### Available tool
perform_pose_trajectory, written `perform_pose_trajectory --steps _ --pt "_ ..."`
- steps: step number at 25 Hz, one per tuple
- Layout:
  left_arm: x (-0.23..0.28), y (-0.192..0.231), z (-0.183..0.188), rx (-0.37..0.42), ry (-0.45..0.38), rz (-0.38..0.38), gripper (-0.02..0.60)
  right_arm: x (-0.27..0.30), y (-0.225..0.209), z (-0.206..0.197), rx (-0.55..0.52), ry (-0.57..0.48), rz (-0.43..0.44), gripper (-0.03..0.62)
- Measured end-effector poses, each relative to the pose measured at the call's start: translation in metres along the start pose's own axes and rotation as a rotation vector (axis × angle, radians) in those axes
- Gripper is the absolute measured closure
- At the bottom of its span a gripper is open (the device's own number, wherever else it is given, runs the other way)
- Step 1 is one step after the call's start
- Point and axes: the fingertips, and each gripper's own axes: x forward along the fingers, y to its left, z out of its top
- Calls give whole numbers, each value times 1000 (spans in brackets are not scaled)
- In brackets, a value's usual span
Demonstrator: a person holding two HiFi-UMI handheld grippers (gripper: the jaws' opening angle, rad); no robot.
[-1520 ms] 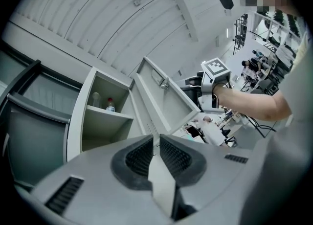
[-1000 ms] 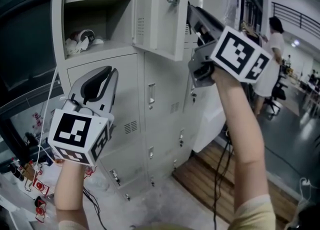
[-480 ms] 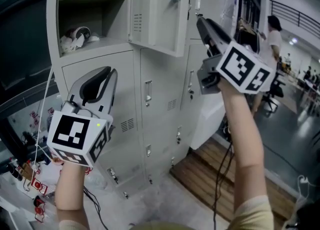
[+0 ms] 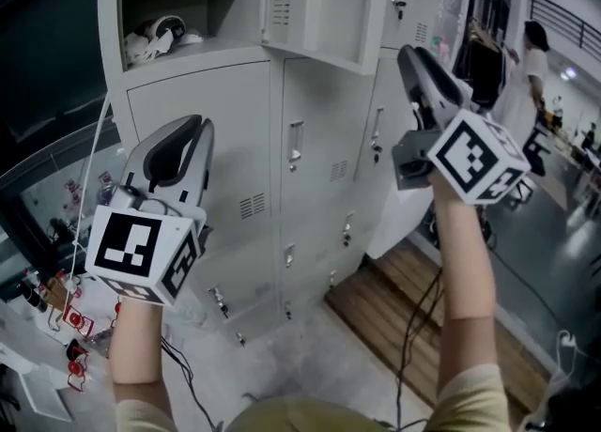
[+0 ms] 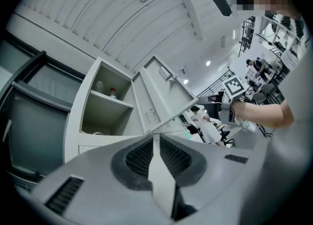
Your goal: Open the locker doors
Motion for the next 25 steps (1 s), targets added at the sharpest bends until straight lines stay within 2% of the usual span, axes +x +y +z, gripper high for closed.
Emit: perform_pose_trajectory --steps 8,17,22,25 --pt "-32 24 -50 -62 65 61 560 -27 18 -56 -1 74 15 507" --pt "-68 43 -132 -116 208 143 530 -57 50 -135 55 163 32 507" --pt "-78 45 -173 -174 275 151 508 -66 75 -176 105 219 64 507" --pt "-79 49 -192 -161 312 179 493 -71 83 -200 159 235 66 507"
